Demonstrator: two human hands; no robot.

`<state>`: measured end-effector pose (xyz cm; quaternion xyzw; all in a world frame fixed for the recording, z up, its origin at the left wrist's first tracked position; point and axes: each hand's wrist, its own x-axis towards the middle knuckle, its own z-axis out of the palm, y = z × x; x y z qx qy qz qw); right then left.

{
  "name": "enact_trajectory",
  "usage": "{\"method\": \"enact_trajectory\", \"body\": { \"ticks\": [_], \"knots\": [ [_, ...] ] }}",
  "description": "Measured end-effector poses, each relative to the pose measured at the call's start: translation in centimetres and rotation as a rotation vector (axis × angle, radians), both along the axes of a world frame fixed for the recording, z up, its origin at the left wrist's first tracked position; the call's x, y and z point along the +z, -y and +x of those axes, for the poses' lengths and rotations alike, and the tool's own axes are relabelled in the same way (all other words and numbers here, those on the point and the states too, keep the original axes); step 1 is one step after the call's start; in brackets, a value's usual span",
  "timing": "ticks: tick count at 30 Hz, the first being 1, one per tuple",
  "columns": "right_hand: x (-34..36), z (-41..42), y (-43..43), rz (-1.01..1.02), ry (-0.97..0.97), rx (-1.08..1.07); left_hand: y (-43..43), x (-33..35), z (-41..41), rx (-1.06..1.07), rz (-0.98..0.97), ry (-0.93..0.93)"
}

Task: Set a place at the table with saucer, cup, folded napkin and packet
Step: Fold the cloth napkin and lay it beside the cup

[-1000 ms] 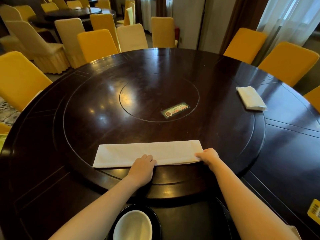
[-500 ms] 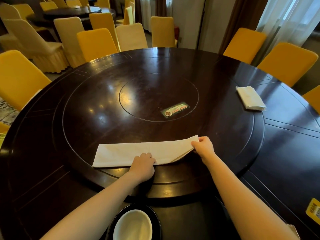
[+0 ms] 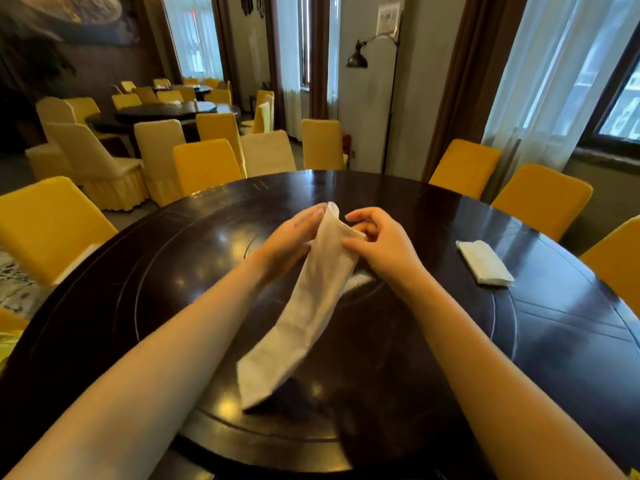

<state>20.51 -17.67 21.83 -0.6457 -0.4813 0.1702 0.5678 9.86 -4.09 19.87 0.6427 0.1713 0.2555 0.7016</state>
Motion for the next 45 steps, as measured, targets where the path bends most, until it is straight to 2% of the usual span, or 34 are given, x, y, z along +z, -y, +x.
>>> {"method": "enact_trajectory", "body": {
  "ticks": [2, 7, 13, 16, 19, 24, 29, 32, 35, 38, 41, 45],
  "knots": [
    [3.0, 0.0, 0.0, 0.020, 0.086, 0.012, -0.3, 3.0, -1.0, -0.002, 0.121, 0.025],
    [8.7, 1.0, 0.2, 0.002, 0.263, -0.066, -0.3, 7.5, -3.0, 0.136, 0.255, 0.098],
    [13.8, 2.6, 1.1, -0.162, 0.509, -0.087, 1.5, 11.0, -2.9, 0.163, 0.404, 0.116],
    [15.2, 3.4, 1.9, -0.249, 0.563, -0.087, 2.3, 12.4, -2.6, 0.172, 0.447, 0.095],
    [15.7, 4.0, 2.7, -0.291, 0.547, -0.036, 2.7, 13.4, -2.4, 0.200, 0.496, 0.043],
    [14.9, 4.9, 3.1, -0.281, 0.341, 0.065, 3.0, 14.2, -2.4, 0.245, 0.578, -0.090],
    [13.4, 5.4, 0.9, -0.269, 0.155, 0.087, 1.5, 13.2, -1.4, 0.315, 0.560, -0.188],
    [11.7, 5.8, -1.6, -0.271, 0.082, 0.053, -0.3, 12.0, -0.5, 0.307, 0.487, -0.231],
    [9.9, 6.1, -4.3, -0.248, 0.115, -0.064, -2.1, 11.0, 0.7, 0.315, 0.423, -0.223],
    [9.1, 6.6, -6.5, -0.134, 0.201, -0.146, -3.3, 10.7, 1.7, 0.391, 0.445, -0.162],
    [9.2, 7.0, -7.4, 0.028, 0.267, -0.196, -3.7, 11.2, 2.1, 0.449, 0.534, -0.073],
    [7.7, 6.2, -6.0, 0.171, 0.394, -0.177, -2.1, 10.1, 0.3, 0.461, 0.695, -0.050]
  ]
}}
